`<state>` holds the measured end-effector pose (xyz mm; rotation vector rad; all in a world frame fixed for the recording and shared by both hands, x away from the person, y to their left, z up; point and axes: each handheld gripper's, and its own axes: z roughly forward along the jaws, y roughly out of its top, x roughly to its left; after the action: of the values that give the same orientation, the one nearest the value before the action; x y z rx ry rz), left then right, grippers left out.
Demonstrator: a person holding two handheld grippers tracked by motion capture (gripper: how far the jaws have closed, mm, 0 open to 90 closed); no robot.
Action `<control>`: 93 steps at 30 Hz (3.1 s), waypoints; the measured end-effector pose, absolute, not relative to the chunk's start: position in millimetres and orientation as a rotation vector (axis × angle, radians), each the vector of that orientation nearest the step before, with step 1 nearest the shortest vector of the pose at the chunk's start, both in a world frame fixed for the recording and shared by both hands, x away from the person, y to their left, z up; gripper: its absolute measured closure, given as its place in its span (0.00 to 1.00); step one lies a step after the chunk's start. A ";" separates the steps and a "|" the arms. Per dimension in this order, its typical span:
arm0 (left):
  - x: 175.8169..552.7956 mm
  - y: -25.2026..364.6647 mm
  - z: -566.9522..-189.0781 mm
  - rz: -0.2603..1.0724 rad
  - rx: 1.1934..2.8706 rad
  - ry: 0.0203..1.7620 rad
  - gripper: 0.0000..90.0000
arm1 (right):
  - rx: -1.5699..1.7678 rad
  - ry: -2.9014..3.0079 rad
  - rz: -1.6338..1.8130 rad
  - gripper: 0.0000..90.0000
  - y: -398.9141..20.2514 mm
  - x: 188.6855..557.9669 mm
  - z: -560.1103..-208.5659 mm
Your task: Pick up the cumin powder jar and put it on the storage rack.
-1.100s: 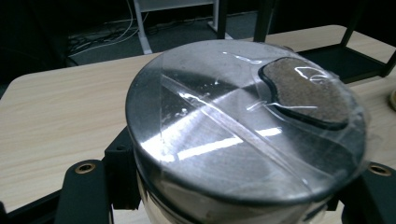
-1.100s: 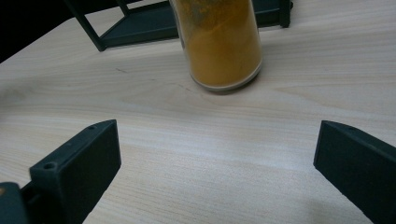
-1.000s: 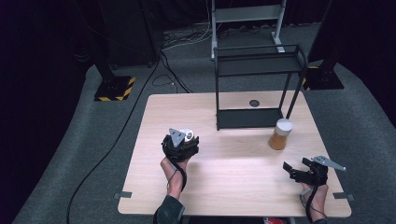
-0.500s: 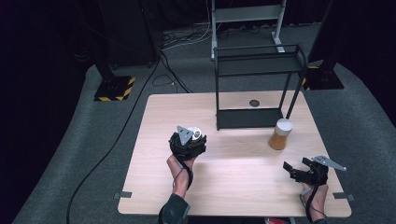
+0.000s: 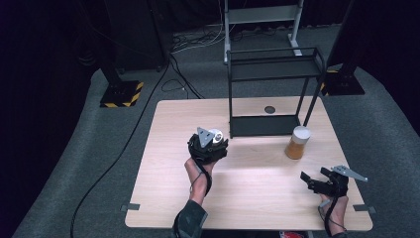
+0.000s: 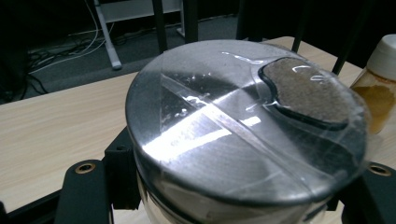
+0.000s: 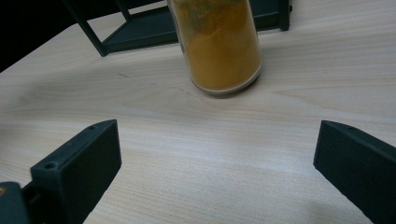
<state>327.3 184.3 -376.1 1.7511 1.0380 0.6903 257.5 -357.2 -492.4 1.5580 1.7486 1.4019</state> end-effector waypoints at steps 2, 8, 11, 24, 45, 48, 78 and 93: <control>329.2 182.5 -373.5 0.690 1.757 1.027 0.33 | 1.558 1.747 1.404 0.00 -357.3 257.4 -492.6; 336.3 177.0 -365.4 0.682 1.771 1.003 0.33 | 1.557 1.744 1.407 0.00 -357.6 257.1 -493.0; 340.9 175.5 -362.4 0.664 1.769 0.996 0.33 | 1.557 1.744 1.408 0.00 -357.7 257.1 -493.0; 353.9 166.7 -347.6 0.641 1.769 0.967 0.33 | 1.543 1.749 1.410 0.00 -357.6 256.5 -493.3; 378.7 147.9 -320.2 0.617 1.790 0.920 0.33 | 1.543 1.747 1.423 0.00 -359.2 256.6 -494.4; 382.4 144.1 -316.3 0.618 1.800 0.911 0.33 | 1.544 1.748 1.425 0.00 -359.6 256.9 -494.4; 413.3 123.3 -266.2 0.586 1.824 0.865 0.33 | 1.546 1.743 1.438 0.00 -361.6 256.3 -495.5; 425.3 117.9 -239.3 0.577 1.839 0.844 0.33 | 1.546 1.739 1.443 0.00 -362.0 255.9 -496.1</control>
<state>425.3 117.9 -239.3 1.8386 0.8441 0.5770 255.9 -362.0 -496.1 1.5458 1.7392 1.4434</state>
